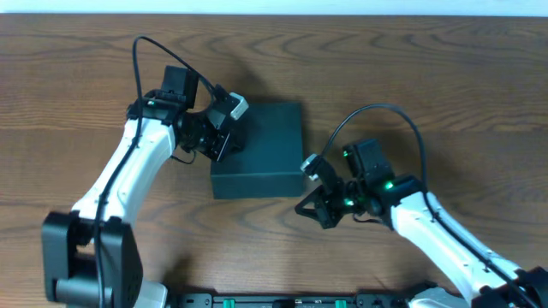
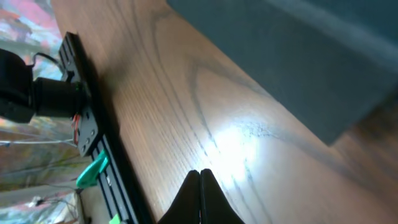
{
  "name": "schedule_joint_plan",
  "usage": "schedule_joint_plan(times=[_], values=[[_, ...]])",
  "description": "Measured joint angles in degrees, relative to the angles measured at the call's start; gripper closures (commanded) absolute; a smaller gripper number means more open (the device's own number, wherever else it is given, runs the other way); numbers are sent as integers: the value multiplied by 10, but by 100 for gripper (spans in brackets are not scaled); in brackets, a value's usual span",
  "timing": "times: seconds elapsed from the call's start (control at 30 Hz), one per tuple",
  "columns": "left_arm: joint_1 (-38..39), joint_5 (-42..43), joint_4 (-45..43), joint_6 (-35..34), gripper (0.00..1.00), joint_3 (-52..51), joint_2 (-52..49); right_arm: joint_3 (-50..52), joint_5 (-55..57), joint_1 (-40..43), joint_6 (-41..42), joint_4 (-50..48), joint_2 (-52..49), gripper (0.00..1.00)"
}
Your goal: Pack container
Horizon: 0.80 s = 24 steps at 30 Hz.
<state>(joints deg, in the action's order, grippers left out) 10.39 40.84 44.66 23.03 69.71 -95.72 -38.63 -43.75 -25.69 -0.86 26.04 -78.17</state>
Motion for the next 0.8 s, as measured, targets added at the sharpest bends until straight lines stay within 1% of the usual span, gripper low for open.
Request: schedule_joint_plan(times=[0.17,0.37,0.6,0.8], values=[[0,27,-5,14,94,0,-21,27,25,-26,69,-76,0,99],[0,54,-18,26,94,0,-27,48,75,-35,135,-120,0,99],[10,69,-21,30,94,0,-55,51,113,-35,168,-156,-4,98],[29,72,-21,40,94,0,-70,51,127,-41,188,-187,-31,99]])
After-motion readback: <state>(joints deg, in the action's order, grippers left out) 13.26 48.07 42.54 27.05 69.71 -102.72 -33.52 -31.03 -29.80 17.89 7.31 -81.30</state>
